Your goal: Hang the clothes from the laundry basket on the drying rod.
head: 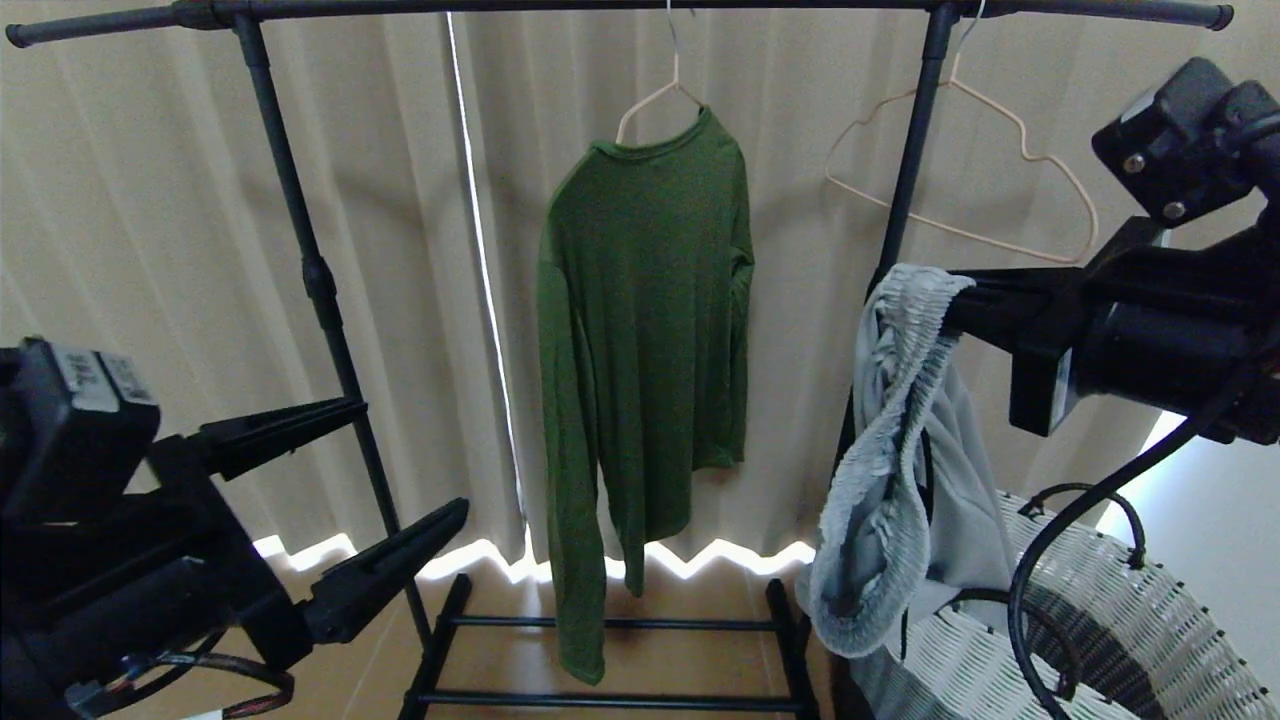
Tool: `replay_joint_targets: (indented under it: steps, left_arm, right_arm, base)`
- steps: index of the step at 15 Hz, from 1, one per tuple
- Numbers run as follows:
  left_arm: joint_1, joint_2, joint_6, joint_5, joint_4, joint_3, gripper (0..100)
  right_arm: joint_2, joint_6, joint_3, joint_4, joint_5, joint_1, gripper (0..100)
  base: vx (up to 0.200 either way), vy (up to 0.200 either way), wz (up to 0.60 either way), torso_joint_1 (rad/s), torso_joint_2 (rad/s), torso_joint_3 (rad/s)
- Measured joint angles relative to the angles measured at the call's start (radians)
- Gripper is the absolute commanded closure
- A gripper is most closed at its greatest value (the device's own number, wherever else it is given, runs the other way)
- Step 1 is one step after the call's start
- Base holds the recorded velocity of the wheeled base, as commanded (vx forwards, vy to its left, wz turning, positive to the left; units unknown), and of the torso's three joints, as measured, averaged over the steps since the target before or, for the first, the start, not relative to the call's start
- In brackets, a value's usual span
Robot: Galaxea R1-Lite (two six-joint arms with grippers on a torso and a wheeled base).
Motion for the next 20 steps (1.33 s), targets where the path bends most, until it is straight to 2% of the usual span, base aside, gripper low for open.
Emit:
replay_joint_targets:
  steps: [3, 4, 7, 8, 9, 13, 14, 17, 20]
  left_arm:
    - [-0.09, 0.143, -0.034, 0.019, -0.001, -0.109, 0]
    - [-0.135, 0.203, -0.086, 0.026, -0.001, -0.145, 0]
    - [-0.297, 0.341, -0.32, 0.056, -0.004, -0.223, 0]
    - [-0.347, 0.383, -0.382, 0.09, -0.007, -0.244, 0]
    - [-0.38, 0.418, -0.414, 0.122, -0.008, -0.258, 0]
    - [-0.426, 0.501, -0.439, 0.144, -0.009, -0.283, 0]
    - [-0.427, 0.523, -0.441, 0.165, -0.011, -0.292, 0]
    - [-0.421, 0.617, -0.444, 0.304, -0.011, -0.312, 0]
    - [-0.417, 0.687, -0.442, 0.325, -0.043, -0.313, 0]
  right_arm:
    - [0.008, 0.028, -0.038, -0.008, 0.027, 0.083, 100]
    - [0.011, 0.031, -0.044, -0.012, 0.043, 0.094, 100]
    - [0.013, 0.064, -0.046, -0.029, 0.078, 0.107, 100]
    - [0.012, 0.072, -0.044, -0.036, 0.081, 0.113, 100]
    - [0.01, 0.086, -0.042, -0.039, 0.081, 0.123, 100]
    - [0.001, 0.1, -0.04, -0.043, 0.086, 0.14, 100]
    - [-0.003, 0.106, -0.042, -0.063, 0.094, 0.152, 100]
    - [-0.029, 0.127, -0.025, -0.104, 0.116, 0.164, 100]
    - [-0.052, 0.129, -0.01, -0.106, 0.118, 0.164, 100]
  base:
    - [0.0, 0.0, 0.0, 0.0, 0.0, 0.0]
    - [0.0, 0.0, 0.0, 0.0, 0.0, 0.0]
    - [0.0, 0.0, 0.0, 0.0, 0.0, 0.0]
    - [0.0, 0.0, 0.0, 0.0, 0.0, 0.0]
    - [0.0, 0.0, 0.0, 0.0, 0.0, 0.0]
    - [0.0, 0.0, 0.0, 0.0, 0.0, 0.0]
    - [0.0, 0.0, 0.0, 0.0, 0.0, 0.0]
    - [0.0, 0.0, 0.0, 0.0, 0.0, 0.0]
    - [0.0, 0.0, 0.0, 0.0, 0.0, 0.0]
